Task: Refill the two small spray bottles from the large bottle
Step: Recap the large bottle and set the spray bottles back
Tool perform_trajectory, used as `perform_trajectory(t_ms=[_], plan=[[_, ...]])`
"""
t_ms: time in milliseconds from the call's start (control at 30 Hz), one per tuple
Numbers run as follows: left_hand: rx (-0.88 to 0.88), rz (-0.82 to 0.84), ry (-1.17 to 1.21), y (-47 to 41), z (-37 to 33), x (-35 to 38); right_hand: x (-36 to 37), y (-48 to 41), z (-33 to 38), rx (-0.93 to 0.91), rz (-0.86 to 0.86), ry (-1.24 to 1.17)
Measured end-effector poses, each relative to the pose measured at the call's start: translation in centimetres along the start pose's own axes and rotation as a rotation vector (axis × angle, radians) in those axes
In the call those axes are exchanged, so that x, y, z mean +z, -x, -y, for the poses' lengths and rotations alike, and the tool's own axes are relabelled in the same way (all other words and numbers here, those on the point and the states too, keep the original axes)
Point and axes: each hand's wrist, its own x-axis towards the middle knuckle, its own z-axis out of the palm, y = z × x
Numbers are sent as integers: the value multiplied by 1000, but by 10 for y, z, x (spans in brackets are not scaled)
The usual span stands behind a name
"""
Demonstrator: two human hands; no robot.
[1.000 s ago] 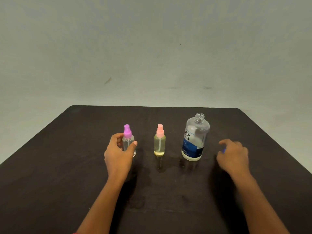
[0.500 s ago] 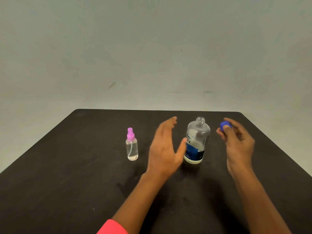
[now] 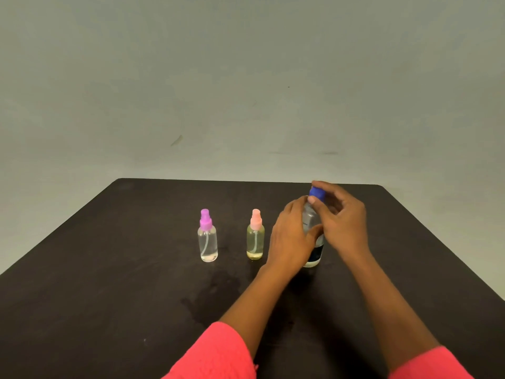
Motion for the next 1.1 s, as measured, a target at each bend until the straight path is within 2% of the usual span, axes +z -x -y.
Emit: perform_trajectory(t_ms=[200, 333, 500, 567, 700, 867, 1100], plan=[[-39, -2, -3, -1, 2, 2, 3, -5, 6, 49, -70, 53], [-106, -4, 101, -2, 2, 1, 8, -9, 8, 137, -85, 106], [-93, -20, 108, -1, 1, 2, 5, -1, -2, 201, 105, -197], [-90, -23, 118, 0, 0, 1, 4, 2, -5, 185, 66, -250], [-87, -15, 117, 1, -1, 1, 9, 2, -9, 183, -25, -178], [-85, -15, 126, 0, 0, 1, 7, 5, -10, 117, 11, -336], [-81, -4, 94, 0, -1, 3, 9, -4, -4, 63, -111, -99]])
